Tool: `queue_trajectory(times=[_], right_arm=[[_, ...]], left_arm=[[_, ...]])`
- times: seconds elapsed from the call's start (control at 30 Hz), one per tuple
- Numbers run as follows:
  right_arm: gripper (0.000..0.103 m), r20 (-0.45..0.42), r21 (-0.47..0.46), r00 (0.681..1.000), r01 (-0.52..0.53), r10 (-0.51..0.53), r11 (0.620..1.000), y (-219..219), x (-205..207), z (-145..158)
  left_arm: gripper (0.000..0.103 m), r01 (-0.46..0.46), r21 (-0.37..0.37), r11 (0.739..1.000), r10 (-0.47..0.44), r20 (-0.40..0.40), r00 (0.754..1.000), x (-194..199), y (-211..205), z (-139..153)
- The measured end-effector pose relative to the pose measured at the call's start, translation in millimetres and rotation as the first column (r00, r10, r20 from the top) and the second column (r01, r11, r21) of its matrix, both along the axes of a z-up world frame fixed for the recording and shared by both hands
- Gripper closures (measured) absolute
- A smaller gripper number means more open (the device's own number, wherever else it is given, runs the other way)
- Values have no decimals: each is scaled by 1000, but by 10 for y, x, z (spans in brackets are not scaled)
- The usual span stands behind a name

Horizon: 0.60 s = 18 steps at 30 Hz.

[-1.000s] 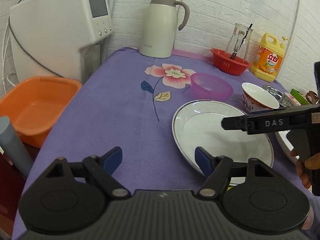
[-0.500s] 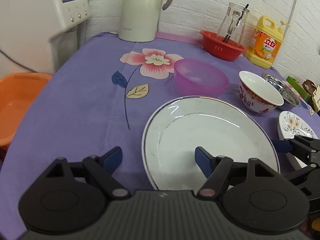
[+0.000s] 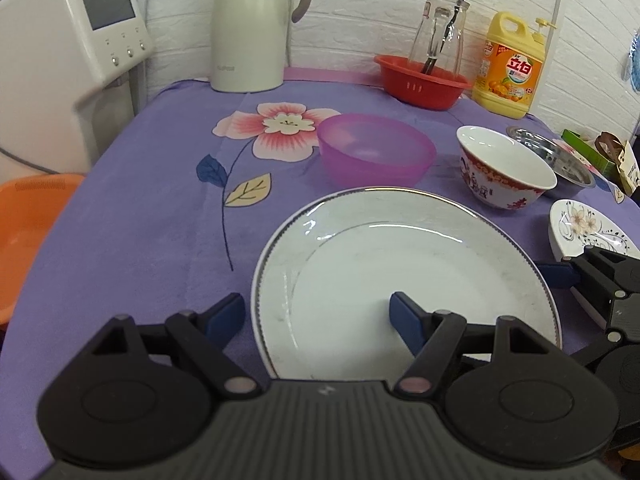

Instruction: Organize plates and bowls

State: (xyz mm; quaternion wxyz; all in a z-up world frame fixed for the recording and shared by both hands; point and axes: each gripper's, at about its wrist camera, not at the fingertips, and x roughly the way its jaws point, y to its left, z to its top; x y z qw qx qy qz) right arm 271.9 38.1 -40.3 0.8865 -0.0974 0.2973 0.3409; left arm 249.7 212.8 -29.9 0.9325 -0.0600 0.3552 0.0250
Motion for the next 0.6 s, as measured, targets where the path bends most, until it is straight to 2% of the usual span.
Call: queue_trajectory(times=[0.6], right_arm=[[0, -7, 12, 1000, -7, 8, 1000, 46, -38, -7]], left_arm=[[30, 16, 6, 1000, -16, 0, 1000, 35, -103, -11]])
